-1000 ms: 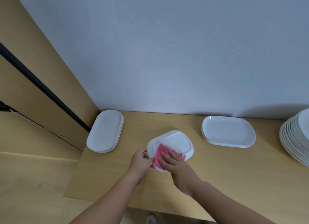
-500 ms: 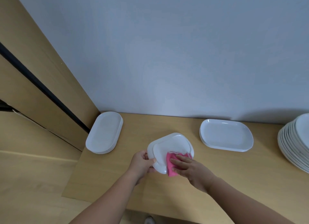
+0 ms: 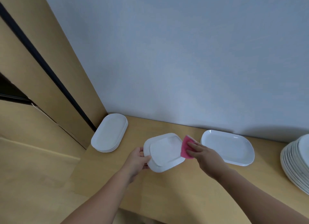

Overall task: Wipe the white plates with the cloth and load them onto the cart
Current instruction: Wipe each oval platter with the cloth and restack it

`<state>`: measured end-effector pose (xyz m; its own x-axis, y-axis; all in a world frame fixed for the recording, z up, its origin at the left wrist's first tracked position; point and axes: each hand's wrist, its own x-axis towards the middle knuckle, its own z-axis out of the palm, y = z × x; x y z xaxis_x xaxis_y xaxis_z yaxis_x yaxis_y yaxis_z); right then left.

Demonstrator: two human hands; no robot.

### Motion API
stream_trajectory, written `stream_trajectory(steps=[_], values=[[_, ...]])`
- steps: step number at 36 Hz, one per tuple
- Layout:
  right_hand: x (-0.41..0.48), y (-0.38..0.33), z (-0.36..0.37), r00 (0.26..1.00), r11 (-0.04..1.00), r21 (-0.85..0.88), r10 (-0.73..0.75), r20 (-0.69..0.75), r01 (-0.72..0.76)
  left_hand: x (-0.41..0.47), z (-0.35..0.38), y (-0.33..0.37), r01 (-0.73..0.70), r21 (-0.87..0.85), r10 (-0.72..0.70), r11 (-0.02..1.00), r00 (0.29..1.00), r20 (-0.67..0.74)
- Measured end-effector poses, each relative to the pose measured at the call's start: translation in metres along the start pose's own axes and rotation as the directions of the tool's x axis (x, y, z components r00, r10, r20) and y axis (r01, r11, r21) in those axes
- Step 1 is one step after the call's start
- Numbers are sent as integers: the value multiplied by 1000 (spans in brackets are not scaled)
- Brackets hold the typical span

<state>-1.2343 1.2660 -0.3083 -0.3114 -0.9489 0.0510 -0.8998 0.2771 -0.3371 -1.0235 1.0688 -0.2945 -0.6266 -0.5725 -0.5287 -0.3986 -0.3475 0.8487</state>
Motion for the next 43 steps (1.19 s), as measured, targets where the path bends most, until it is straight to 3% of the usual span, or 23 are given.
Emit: stream_trajectory(steps=[4,11,19,23,30,35,43], values=[[7,-12,-16,985,999,25,-40,-171,45,-8,-15,14,-101,36,103,994,994,-48],[31,-39,-26,999,998,49,-34,-31,35,-16,-56,38,-243,199,289,950,924,-251],[61,-82,-30,995,995,39,-86,-44,88,-27,-102,52,-303,343,411,889,860,-303],[72,-101,-29,995,994,43,-99,-34,100,-28,-124,51,-302,461,468,835,829,-305],[83,-130,-25,997,997,12,-76,-12,76,-17,-153,41,-215,752,580,623,773,-259],[86,-144,-18,998,998,-1,-56,-20,56,-5,-166,29,-159,843,586,513,783,-209],[93,-164,-7,996,998,4,-59,-66,59,7,-183,15,-155,877,547,454,826,-137]])
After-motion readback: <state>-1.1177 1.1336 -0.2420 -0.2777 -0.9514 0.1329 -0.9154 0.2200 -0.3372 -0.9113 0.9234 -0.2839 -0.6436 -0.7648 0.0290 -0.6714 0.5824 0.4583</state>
